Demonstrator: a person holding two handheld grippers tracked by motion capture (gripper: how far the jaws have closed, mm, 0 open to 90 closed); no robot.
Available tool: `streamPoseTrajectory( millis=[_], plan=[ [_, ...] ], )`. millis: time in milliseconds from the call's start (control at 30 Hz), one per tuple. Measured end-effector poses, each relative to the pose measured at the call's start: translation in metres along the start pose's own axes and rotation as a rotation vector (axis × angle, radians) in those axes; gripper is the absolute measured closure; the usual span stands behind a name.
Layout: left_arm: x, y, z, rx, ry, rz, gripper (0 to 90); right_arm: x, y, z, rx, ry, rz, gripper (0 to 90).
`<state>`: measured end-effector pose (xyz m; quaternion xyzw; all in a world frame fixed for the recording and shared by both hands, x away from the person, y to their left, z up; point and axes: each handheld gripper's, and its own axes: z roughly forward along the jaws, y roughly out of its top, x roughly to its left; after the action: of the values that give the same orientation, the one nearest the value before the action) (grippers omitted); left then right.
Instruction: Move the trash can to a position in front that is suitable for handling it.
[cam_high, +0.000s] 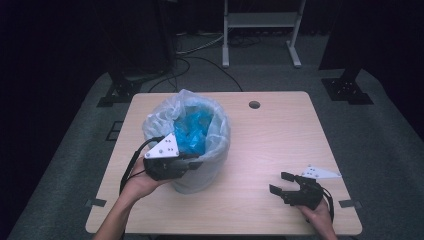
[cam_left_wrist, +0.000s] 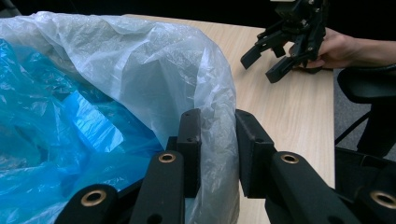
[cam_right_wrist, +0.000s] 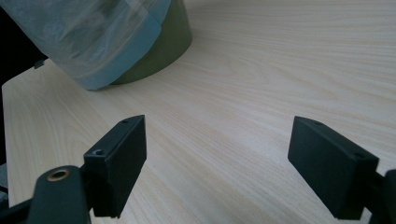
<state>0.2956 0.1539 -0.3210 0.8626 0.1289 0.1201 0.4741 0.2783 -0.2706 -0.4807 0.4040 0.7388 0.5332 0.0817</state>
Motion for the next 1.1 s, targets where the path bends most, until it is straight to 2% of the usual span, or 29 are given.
streamPoseTrajectory(
  millis=[133, 267, 367, 600, 767, 800, 933, 967, 1000, 1033, 1067, 1100],
  plan=[
    [0.004, 0.002, -0.004, -0.043, -0.023, -0.046, 60.0, 0.000, 0.000, -0.001, -0.005, -0.002, -0.005, 18.2],
    [0.006, 0.008, -0.014, -0.089, -0.001, -0.074, 42.6, -0.002, -0.001, -0.002, -0.011, -0.004, 0.006, 18.2],
    [0.009, 0.012, -0.023, -0.105, 0.028, -0.074, 35.3, -0.001, 0.000, -0.002, -0.012, -0.005, 0.004, 18.2],
    [0.023, 0.010, -0.045, -0.159, 0.079, -0.099, 28.3, -0.002, 0.000, -0.002, -0.013, -0.006, 0.007, 18.2],
    [0.036, 0.007, -0.059, -0.188, 0.118, -0.135, 23.3, -0.003, 0.000, -0.003, -0.017, -0.001, 0.017, 18.2],
    [0.042, 0.004, -0.064, -0.195, 0.147, -0.160, 18.5, -0.003, 0.000, -0.003, -0.020, 0.002, 0.023, 18.2],
    [0.056, -0.008, -0.070, -0.197, 0.196, -0.194, 16.2, -0.004, 0.000, -0.004, -0.022, -0.002, 0.025, 18.2],
    [0.056, -0.008, -0.070, -0.197, 0.196, -0.194, 16.2, -0.004, 0.000, -0.004, -0.022, -0.002, 0.025, 18.2],
    [0.063, -0.017, -0.073, -0.210, 0.214, -0.220, 16.2, -0.004, 0.000, -0.005, -0.025, -0.001, 0.025, 18.2],
    [0.063, -0.017, -0.073, -0.210, 0.214, -0.220, 16.2, -0.004, 0.000, -0.005, -0.025, -0.001, 0.025, 18.2],
    [0.068, -0.024, -0.074, -0.208, 0.247, -0.233, 16.2, -0.004, 0.001, -0.005, -0.024, -0.006, 0.023, 18.2],
    [0.068, -0.024, -0.074, -0.208, 0.247, -0.233, 16.2, -0.004, 0.001, -0.005, -0.024, -0.006, 0.023, 18.2]
  ],
)
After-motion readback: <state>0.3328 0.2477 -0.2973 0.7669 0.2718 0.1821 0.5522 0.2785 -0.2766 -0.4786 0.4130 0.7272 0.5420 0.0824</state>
